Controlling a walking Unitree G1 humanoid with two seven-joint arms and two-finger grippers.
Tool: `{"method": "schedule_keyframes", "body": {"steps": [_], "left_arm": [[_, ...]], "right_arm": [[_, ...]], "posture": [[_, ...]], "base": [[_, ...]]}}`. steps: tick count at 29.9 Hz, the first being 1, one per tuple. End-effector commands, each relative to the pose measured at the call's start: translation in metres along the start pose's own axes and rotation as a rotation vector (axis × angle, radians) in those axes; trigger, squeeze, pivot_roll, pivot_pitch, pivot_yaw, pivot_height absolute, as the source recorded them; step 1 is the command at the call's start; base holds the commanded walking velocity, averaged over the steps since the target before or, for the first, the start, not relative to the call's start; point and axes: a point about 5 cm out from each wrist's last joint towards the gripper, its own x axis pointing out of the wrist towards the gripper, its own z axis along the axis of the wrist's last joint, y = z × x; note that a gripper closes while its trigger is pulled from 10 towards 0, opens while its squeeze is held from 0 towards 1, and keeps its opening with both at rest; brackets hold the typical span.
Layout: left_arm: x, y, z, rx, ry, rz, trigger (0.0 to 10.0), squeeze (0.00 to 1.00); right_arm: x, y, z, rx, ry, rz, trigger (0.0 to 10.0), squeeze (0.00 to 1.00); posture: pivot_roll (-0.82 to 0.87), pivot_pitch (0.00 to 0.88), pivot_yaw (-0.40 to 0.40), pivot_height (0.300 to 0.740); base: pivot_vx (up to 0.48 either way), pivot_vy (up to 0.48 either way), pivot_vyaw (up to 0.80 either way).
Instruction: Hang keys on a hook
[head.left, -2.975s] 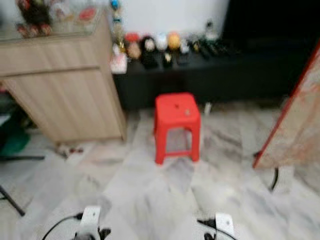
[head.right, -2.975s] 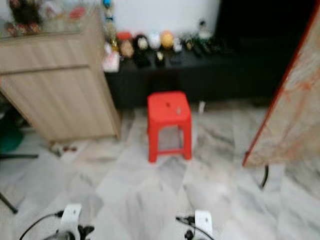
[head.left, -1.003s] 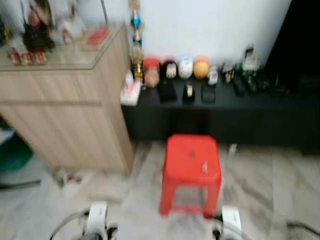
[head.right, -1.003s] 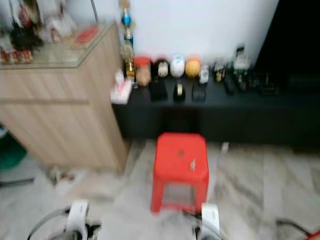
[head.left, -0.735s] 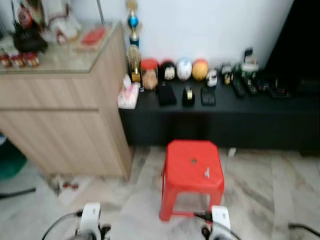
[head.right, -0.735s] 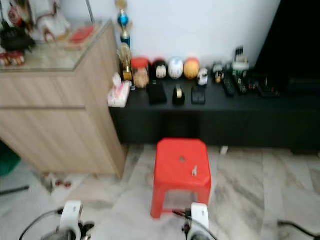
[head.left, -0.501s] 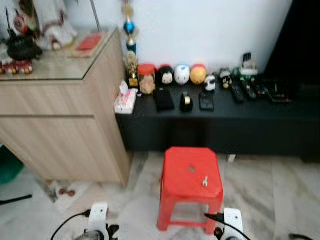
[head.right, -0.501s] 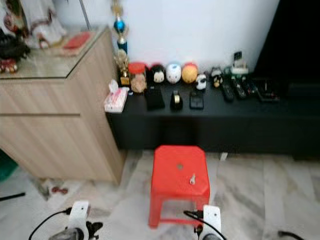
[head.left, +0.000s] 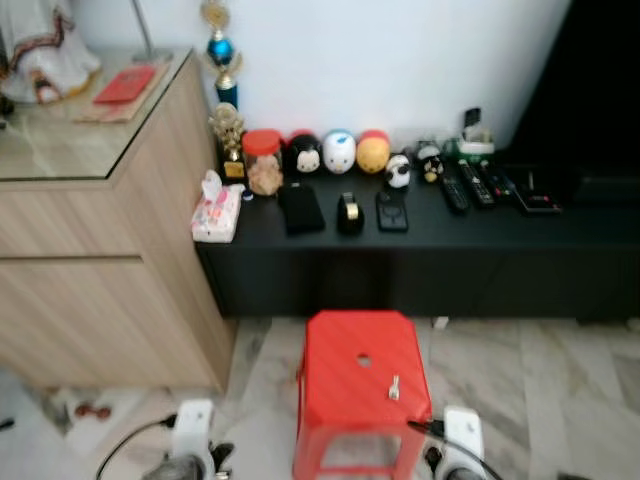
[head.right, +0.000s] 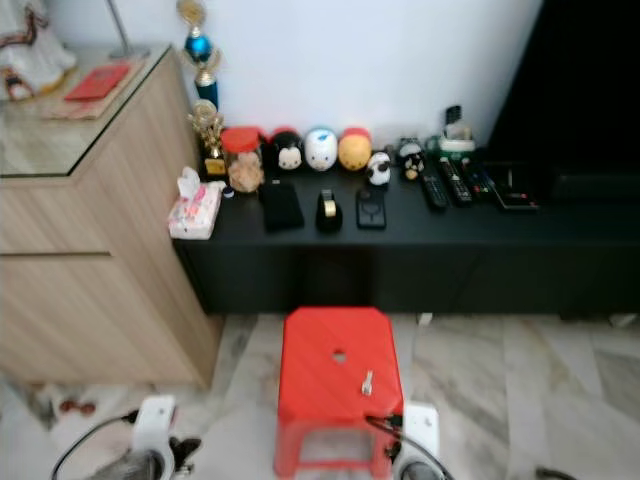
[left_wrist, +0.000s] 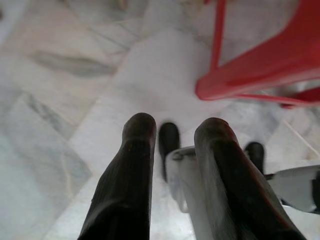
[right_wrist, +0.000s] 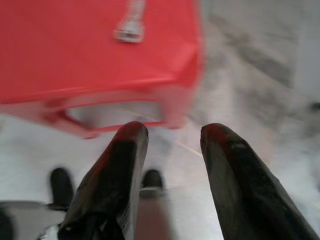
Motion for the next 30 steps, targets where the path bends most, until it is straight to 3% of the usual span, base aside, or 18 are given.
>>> {"method": "schedule_keyframes", "body": {"steps": [1,6,15,21,30], "left_arm": [[0.0007,-0.0041,0.0000,-0.016,-0.011,-0.002,10.0,0.00],[0.0007,-0.0050,-0.0003,-0.012,-0.011,-0.008,10.0,0.00],[0.0007,-0.0051,-0.0007,-0.014,-0.011,-0.010,10.0,0.00],[0.0006,-0.0052,0.0006,-0.019,-0.030,-0.013,10.0,0.00],[-0.0004,-0.0059,0.0075,0.048,-0.114,-0.031,10.0,0.00]], "right_arm": [[-0.0012,-0.0087,-0.0073,0.005,0.015,-0.012,10.0,0.00],[-0.0011,-0.0104,-0.0060,-0.046,0.005,-0.019,10.0,0.00],[-0.0013,-0.0104,-0.0070,-0.024,0.005,-0.025,10.0,0.00],[-0.0016,-0.0104,-0.0067,0.006,-0.009,-0.037,10.0,0.00],[-0.0027,-0.0134,-0.0021,-0.043,-0.082,-0.082,10.0,0.00]], "posture": [[-0.12,0.046,-0.002,0.740],[-0.12,0.049,-0.004,0.740],[-0.12,0.049,-0.003,0.740],[-0.11,0.046,-0.004,0.740],[-0.10,0.030,-0.017,0.740]], "base": [[0.000,0.000,0.00],[0.000,0.000,0.32],[0.000,0.000,0.80],[0.000,0.000,0.00],[0.000,0.000,0.00]]}}
